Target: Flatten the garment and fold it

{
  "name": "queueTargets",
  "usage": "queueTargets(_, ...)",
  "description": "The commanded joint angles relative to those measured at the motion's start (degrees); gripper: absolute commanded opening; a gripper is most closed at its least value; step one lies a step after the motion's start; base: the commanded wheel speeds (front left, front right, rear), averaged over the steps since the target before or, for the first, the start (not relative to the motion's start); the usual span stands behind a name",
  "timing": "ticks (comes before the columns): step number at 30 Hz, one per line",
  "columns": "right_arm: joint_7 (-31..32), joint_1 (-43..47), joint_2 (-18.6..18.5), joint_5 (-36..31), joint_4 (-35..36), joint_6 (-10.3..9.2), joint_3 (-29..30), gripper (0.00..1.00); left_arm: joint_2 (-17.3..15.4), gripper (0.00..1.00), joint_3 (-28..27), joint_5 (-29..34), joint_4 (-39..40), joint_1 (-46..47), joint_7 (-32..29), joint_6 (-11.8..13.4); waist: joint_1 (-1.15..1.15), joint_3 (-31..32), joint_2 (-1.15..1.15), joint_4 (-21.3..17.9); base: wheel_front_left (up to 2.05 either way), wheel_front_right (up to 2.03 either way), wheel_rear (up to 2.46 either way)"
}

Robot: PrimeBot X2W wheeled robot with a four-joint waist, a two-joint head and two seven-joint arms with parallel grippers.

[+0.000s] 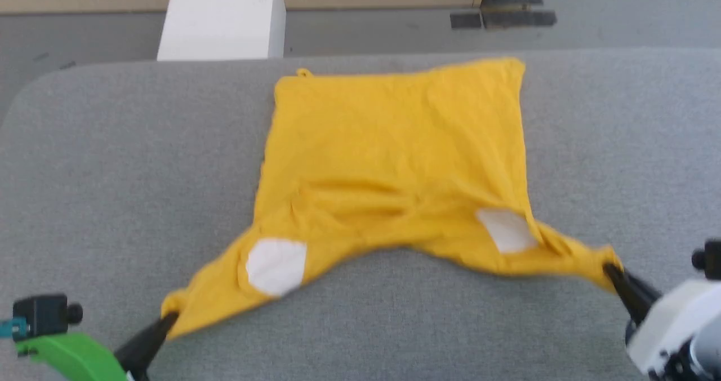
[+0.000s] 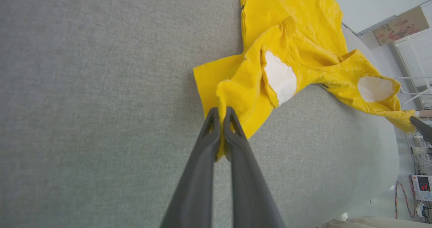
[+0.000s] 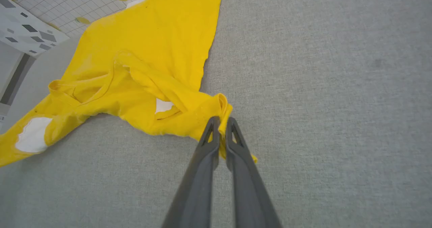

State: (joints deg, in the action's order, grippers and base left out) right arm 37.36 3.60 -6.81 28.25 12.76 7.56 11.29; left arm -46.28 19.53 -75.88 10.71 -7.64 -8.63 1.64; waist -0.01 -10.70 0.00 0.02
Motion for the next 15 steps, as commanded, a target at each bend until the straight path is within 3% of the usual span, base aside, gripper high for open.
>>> queueTargets(1,1.5,2.2,-0.1,0.7,0.6,-0.08,0.8,0.00,-1.2,0.00,-0.2,-1.2,0.4,-2.5,-0.7,0.7,0.01,3.5,0.00,0.0,0.00,0.00,0.00)
queueTargets(15,13.6,16.6,1.8,4.6,2.7,-0.08,6.7,0.00,-5.3,0.00,-1.4,-8.1,6.1,-18.0,-2.8,4.9,0.01,10.5,0.00,0.0,0.00,0.00,0.00)
